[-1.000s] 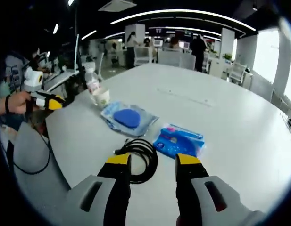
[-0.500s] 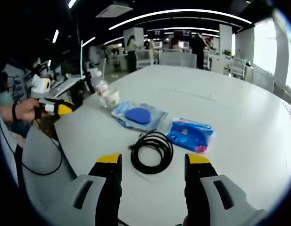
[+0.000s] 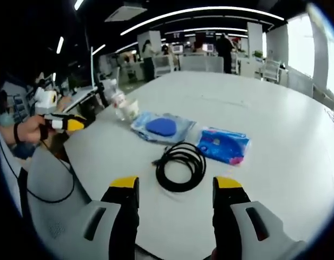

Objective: Arrange the tabletop items into an orderly group along one side of the table until the central work area is clear of visible clutter.

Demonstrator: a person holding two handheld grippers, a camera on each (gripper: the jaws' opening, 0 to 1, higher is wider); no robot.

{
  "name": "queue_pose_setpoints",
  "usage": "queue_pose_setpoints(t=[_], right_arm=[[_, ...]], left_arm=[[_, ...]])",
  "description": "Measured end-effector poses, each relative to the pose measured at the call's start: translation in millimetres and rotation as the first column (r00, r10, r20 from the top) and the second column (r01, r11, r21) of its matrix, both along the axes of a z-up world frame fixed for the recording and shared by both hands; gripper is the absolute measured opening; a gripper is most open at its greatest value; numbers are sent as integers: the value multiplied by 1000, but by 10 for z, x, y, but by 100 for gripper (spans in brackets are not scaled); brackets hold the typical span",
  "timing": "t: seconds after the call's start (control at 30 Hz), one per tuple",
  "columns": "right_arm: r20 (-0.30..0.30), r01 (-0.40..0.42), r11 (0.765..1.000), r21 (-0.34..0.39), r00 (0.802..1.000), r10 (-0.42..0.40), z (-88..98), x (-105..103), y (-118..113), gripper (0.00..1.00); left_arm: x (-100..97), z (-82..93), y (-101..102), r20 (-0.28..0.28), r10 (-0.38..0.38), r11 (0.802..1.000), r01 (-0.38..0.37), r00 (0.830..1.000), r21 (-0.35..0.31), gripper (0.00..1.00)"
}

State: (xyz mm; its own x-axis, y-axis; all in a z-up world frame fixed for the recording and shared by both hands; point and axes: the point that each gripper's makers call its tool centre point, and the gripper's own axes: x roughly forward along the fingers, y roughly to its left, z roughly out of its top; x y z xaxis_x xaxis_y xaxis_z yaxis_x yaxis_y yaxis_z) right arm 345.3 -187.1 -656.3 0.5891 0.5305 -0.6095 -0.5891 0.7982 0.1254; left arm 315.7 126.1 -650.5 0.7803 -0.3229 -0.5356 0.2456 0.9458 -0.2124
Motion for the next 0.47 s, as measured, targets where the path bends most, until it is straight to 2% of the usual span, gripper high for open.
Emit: queue_pose_setpoints(t=[0.47], right_arm=[[-19,-1,1000,2,1000,1,-55,-107,62,53]], left_arm=[[-42,-21,-6,-6,6,1000,-6,1000,-12,47]])
